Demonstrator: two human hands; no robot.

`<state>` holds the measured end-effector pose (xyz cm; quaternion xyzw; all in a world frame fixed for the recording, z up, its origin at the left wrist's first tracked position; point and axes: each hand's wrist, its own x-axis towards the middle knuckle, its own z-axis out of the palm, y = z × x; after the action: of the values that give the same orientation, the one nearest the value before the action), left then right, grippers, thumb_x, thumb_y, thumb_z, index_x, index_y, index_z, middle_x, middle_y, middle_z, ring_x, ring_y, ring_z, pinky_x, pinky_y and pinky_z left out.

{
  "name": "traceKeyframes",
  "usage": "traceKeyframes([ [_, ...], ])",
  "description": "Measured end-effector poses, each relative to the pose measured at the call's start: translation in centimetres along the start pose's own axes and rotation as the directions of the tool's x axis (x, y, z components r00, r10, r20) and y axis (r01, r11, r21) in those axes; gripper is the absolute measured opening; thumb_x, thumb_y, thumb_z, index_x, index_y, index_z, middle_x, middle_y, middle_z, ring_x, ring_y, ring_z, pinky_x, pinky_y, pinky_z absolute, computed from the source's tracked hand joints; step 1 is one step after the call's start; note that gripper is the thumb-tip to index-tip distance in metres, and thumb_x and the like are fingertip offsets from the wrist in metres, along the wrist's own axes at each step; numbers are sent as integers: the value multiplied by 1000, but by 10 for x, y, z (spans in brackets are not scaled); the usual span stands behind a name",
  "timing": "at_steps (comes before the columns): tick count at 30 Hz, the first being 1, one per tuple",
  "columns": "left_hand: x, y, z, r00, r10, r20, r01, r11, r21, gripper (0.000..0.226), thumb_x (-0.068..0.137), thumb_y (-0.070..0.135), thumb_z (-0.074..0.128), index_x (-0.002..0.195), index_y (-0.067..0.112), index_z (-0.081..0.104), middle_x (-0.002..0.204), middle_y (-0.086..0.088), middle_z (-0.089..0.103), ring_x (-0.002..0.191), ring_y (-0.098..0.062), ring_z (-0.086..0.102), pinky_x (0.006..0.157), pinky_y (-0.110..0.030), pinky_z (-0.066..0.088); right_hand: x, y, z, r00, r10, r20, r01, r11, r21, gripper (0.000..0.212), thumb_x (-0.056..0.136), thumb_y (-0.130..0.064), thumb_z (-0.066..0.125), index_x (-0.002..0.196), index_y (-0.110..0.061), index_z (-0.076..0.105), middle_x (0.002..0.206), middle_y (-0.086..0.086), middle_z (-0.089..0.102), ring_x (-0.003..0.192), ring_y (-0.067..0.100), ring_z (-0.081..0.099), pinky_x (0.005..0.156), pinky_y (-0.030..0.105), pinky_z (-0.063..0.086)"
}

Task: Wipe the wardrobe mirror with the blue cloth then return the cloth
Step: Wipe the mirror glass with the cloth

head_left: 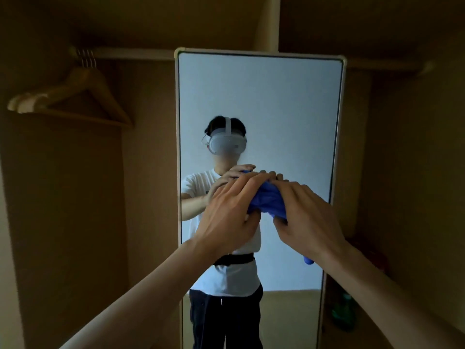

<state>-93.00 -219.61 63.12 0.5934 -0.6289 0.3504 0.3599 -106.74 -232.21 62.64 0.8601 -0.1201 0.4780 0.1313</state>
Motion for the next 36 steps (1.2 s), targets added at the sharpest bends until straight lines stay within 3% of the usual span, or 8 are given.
traceKeyframes([
  [5,42,-11,-16,998,-3,-60,7,998,62,65,84,25,63,146,22,45,139,4,54,121,-18,53,95,-26,40,41,11,-21,997,-23,-77,19,998,-53,45,77,-19,76,118,-9,59,102,7,67,82,27,64,64,35,54],
  [11,98,-30,-38,995,33,-93,-14,980,196,74,86,43,62,151,21,38,146,1,48,125,-20,51,101,-35,46,97,25,-51,981,-121,-149,95,981,-169,44,80,-28,74,113,-6,55,99,14,62,79,29,59,63,43,54],
  [16,156,-41,-60,994,31,-109,1,960,281,88,86,59,56,158,18,26,155,-4,42,142,-25,39,111,-41,38,148,36,-75,963,-175,-203,109,948,-300,50,83,-30,71,121,-6,50,105,15,58,86,29,57,65,35,43],
  [21,197,-47,-71,994,45,-105,-2,925,380,92,85,72,51,158,21,27,160,-1,36,148,-23,30,117,-42,30,188,55,-93,979,-151,-138,117,966,-231,44,84,-36,67,117,-17,46,107,0,47,100,20,48,72,34,37],
  [24,214,-48,-77,997,41,-73,-5,899,438,96,82,83,37,157,23,31,162,-2,34,151,-24,25,123,-46,20,207,64,-104,993,-110,-45,102,983,-152,40,83,-44,65,113,-26,45,108,-7,43,102,14,40,80,37,38],
  [27,227,-45,-80,999,7,-31,8,893,449,99,80,89,25,154,25,37,155,-2,45,145,-24,36,121,-47,26,221,71,-114,997,-56,60,61,995,-80,34,82,-47,63,105,-30,44,105,-7,48,103,16,41,84,42,44],
  [31,232,-45,-76,1000,-11,-20,19,891,454,94,80,91,19,145,29,47,134,1,60,125,-21,52,110,-43,37,230,77,-118,987,-47,151,45,999,16,26,85,-45,62,98,-28,47,90,-5,56,82,16,55,71,38,49],
  [36,231,-45,-70,998,-15,-57,39,896,442,90,81,89,22,144,29,45,135,4,56,127,-19,47,113,-41,33,234,82,-115,984,-69,162,66,997,29,27,85,-47,61,101,-28,49,88,-6,56,77,14,57,70,34,43],
])
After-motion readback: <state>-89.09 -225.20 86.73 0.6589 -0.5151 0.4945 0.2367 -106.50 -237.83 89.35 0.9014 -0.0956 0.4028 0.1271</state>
